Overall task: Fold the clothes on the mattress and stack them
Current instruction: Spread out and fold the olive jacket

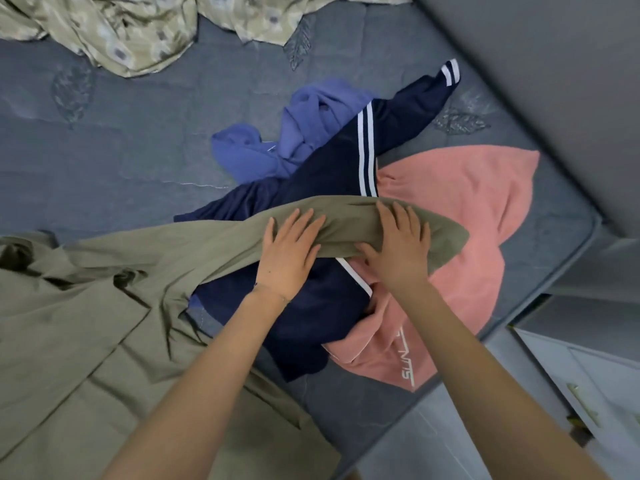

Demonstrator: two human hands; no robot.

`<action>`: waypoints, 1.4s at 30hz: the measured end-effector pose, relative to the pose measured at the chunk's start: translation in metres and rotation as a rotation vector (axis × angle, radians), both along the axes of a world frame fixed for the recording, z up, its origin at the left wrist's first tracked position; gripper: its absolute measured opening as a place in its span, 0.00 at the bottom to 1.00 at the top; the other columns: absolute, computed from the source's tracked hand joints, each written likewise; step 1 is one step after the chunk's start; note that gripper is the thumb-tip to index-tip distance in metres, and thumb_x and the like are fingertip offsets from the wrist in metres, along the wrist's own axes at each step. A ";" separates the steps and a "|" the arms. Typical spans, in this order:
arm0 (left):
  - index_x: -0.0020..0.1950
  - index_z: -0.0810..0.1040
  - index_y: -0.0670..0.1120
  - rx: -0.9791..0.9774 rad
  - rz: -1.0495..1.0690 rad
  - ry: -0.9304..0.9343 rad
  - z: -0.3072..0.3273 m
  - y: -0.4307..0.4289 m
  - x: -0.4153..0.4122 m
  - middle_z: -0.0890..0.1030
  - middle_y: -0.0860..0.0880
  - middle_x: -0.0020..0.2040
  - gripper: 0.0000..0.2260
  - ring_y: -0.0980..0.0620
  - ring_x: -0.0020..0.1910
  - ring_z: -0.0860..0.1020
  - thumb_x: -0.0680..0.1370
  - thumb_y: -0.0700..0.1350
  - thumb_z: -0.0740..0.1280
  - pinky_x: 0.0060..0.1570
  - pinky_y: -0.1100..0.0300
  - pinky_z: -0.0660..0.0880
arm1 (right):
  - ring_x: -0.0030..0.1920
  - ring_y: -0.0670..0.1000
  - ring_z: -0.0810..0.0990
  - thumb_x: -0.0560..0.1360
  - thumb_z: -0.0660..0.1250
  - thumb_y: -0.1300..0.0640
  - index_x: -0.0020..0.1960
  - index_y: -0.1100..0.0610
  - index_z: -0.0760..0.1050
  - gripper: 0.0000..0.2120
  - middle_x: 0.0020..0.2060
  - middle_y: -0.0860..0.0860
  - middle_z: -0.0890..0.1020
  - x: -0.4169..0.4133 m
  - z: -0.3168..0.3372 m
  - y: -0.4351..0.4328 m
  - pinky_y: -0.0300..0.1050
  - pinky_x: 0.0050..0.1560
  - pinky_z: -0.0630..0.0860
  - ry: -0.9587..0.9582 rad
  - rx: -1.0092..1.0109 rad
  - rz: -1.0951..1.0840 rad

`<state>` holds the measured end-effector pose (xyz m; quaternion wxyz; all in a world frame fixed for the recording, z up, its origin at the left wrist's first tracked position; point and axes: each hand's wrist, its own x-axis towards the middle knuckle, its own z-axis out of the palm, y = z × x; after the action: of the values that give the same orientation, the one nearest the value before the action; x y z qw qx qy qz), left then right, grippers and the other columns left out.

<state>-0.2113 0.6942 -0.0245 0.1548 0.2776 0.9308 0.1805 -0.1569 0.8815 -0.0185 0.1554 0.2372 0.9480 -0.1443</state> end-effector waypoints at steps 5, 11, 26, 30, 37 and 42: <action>0.54 0.81 0.38 0.198 0.065 -0.007 0.001 0.022 -0.003 0.80 0.43 0.62 0.08 0.44 0.65 0.75 0.81 0.39 0.64 0.73 0.47 0.61 | 0.78 0.54 0.50 0.76 0.67 0.47 0.79 0.50 0.55 0.36 0.78 0.52 0.57 0.009 -0.006 0.020 0.61 0.76 0.43 0.012 -0.023 -0.024; 0.52 0.78 0.39 0.313 0.039 -0.006 0.007 0.016 0.010 0.83 0.44 0.53 0.05 0.44 0.48 0.82 0.80 0.39 0.64 0.49 0.49 0.78 | 0.76 0.56 0.56 0.75 0.69 0.50 0.78 0.51 0.57 0.36 0.75 0.54 0.62 0.017 0.000 0.035 0.59 0.76 0.42 0.064 -0.018 -0.076; 0.36 0.76 0.45 0.226 -0.065 0.019 0.017 0.007 0.041 0.79 0.51 0.34 0.18 0.51 0.35 0.78 0.75 0.59 0.63 0.31 0.54 0.75 | 0.68 0.55 0.62 0.67 0.75 0.41 0.57 0.54 0.80 0.24 0.63 0.51 0.70 0.052 0.019 0.039 0.55 0.73 0.51 -0.155 -0.179 -0.032; 0.45 0.79 0.47 0.232 0.068 0.015 0.022 0.016 0.034 0.80 0.53 0.41 0.17 0.52 0.41 0.77 0.79 0.58 0.60 0.36 0.54 0.76 | 0.65 0.54 0.67 0.65 0.75 0.37 0.57 0.54 0.80 0.27 0.60 0.51 0.75 0.061 0.015 0.043 0.42 0.58 0.57 -0.044 -0.261 -0.104; 0.66 0.76 0.46 0.003 0.091 -0.064 0.010 0.039 0.013 0.77 0.45 0.56 0.15 0.44 0.59 0.71 0.81 0.49 0.64 0.59 0.51 0.68 | 0.73 0.57 0.60 0.81 0.59 0.49 0.76 0.55 0.62 0.25 0.73 0.54 0.66 0.058 -0.001 0.047 0.53 0.73 0.54 0.058 -0.112 -0.286; 0.50 0.80 0.45 0.106 0.205 -0.070 0.018 0.049 0.000 0.78 0.47 0.47 0.05 0.44 0.51 0.72 0.79 0.45 0.66 0.53 0.55 0.67 | 0.64 0.59 0.70 0.78 0.65 0.51 0.62 0.58 0.75 0.15 0.60 0.56 0.76 0.045 -0.009 0.064 0.51 0.64 0.63 0.015 -0.030 -0.198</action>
<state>-0.2109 0.7433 -0.0062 0.1528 0.1823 0.9375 0.2538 -0.1124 0.9457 -0.0275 0.1369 0.3261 0.9189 -0.1749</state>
